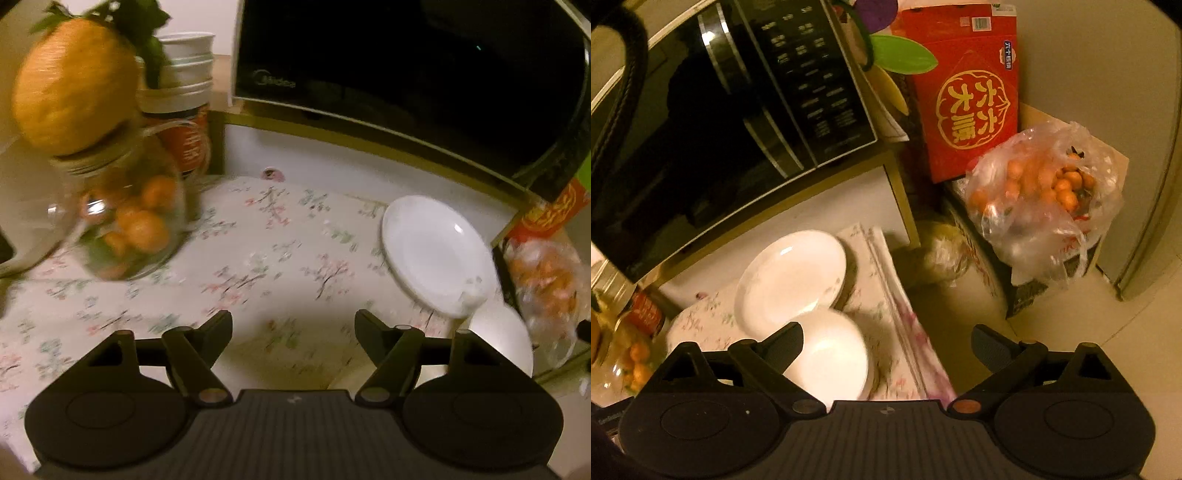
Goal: Organize plates and bowls
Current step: 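Close both grippers on the white plate's rim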
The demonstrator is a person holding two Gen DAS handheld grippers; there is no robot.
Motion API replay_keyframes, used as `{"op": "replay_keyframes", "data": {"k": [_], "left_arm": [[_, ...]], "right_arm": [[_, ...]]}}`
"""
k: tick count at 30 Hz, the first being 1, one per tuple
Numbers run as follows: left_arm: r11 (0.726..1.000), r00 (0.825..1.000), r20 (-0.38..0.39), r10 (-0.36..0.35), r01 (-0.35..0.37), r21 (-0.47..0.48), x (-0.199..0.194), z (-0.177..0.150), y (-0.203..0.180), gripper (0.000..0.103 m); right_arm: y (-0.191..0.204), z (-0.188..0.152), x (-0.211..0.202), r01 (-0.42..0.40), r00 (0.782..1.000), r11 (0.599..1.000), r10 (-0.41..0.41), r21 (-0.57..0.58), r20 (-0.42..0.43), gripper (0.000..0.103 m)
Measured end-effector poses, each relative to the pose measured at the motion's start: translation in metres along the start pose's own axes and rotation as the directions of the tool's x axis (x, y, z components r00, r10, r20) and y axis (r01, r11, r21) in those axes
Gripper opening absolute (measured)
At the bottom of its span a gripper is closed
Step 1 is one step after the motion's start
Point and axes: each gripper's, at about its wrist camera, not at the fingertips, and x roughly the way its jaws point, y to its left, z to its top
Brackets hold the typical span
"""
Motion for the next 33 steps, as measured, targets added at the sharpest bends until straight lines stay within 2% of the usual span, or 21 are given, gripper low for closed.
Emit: {"op": "replay_keyframes", "data": {"k": [3,7,10,15,16,19,23,26,28,29,33], "left_arm": [[0.999,0.999,0.003,-0.045,0.045,-0.029,0.016,0.006,-0.006,0.063],[0.995,0.997,-0.004,-0.081,0.081,-0.054,0.041,0.018,-0.021,0.052],[0.996,0.996,-0.011,-0.085,0.084,-0.04,0.061,0.024,-0.032,0.049],[0.992,0.993,-0.047,-0.113,0.11,-0.052,0.088,0.028,-0.043,0.048],[0.991,0.991,-0.058,-0.122,0.119,-0.053,0.094,0.028,-0.045,0.05],[0.99,0.988,-0.076,-0.132,0.128,-0.057,0.106,0.028,-0.048,0.048],[0.993,0.991,-0.059,-0.117,0.117,-0.007,0.11,0.028,-0.057,0.048],[0.994,0.993,-0.057,-0.106,0.108,0.023,0.111,0.027,-0.063,0.036],[0.986,0.984,-0.066,-0.164,0.165,0.005,0.111,0.027,-0.064,0.009],[0.984,0.982,-0.065,-0.175,0.175,-0.007,0.11,0.027,-0.065,0.009],[0.988,0.988,-0.044,-0.145,0.147,0.047,0.107,0.024,-0.074,0.009]], "right_arm": [[-0.01,0.011,0.019,-0.059,0.998,0.996,0.06,0.066,-0.011,0.088],[-0.016,0.022,0.054,-0.104,0.993,0.987,0.111,0.121,-0.05,0.063],[-0.016,0.026,0.078,-0.111,0.99,0.988,0.119,0.108,-0.074,0.058],[-0.015,0.031,0.105,-0.226,0.968,0.96,0.24,0.166,-0.067,0.049],[-0.012,0.031,0.11,-0.24,0.965,0.958,0.253,0.159,-0.064,0.047],[-0.003,0.028,0.124,-0.226,0.968,0.966,0.237,0.127,-0.082,0.037],[-0.005,0.028,0.137,-0.215,0.968,0.968,0.229,0.132,-0.106,0.033],[-0.002,0.027,0.145,-0.221,0.963,0.967,0.237,0.13,-0.127,0.028],[0.003,0.024,0.148,-0.227,0.959,0.967,0.242,0.114,-0.146,0.02],[0.006,0.023,0.149,-0.23,0.957,0.968,0.244,0.102,-0.155,0.012],[0.012,0.022,0.146,-0.217,0.962,0.974,0.225,0.069,-0.156,0.011]]}}
